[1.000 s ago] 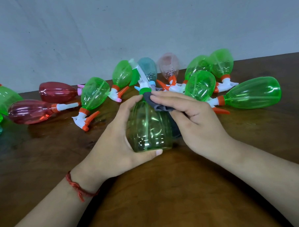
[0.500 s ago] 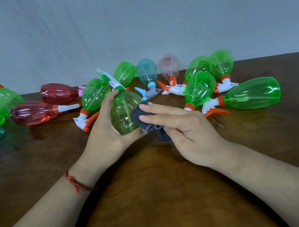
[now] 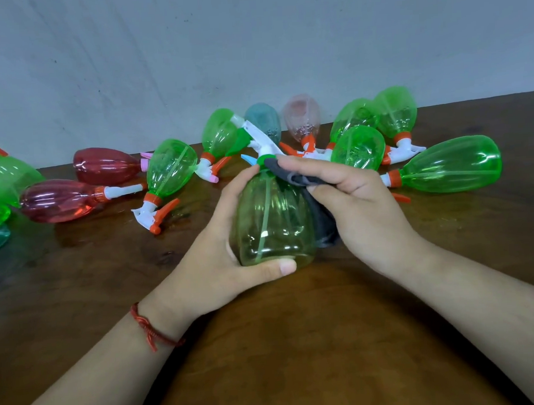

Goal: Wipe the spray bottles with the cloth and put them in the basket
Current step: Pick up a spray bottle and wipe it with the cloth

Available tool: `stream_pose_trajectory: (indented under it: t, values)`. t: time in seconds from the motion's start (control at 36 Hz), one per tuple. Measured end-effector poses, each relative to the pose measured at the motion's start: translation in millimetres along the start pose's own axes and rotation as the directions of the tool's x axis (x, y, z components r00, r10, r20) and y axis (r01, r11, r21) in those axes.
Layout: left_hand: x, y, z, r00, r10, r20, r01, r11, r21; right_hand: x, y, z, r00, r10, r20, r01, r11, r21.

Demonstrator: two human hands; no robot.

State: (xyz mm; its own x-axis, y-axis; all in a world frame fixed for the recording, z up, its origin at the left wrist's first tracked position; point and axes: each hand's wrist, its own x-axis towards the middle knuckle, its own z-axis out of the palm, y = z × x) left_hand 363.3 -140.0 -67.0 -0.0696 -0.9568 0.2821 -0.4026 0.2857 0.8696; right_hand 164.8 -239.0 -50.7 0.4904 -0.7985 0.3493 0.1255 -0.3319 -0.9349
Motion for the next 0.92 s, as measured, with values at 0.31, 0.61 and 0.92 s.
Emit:
stream_pose_trajectory:
  t: [0.31,0.61,0.92]
  values:
    - [2.3,-1.6,-3.3,0.998,0.060,-0.028,-0.053,0.977,0.206,-2.7,7.8,1.6,0.978,-0.196,0.074,0.209,0.937,-0.281]
    - [7.3,-12.0,-14.9,0.960,-0.039,-0.276,0.079,0.987,0.138,-11.4,7.5,3.5,0.864,-0.366,0.344,0.490,0.766,-0.415]
    - [3.3,-2.2,-8.9,0.991,0.015,-0.132,0.006,0.987,0.159,-4.9,6.9,-0.3,0.950,-0.257,0.177,0.305,0.880,-0.364]
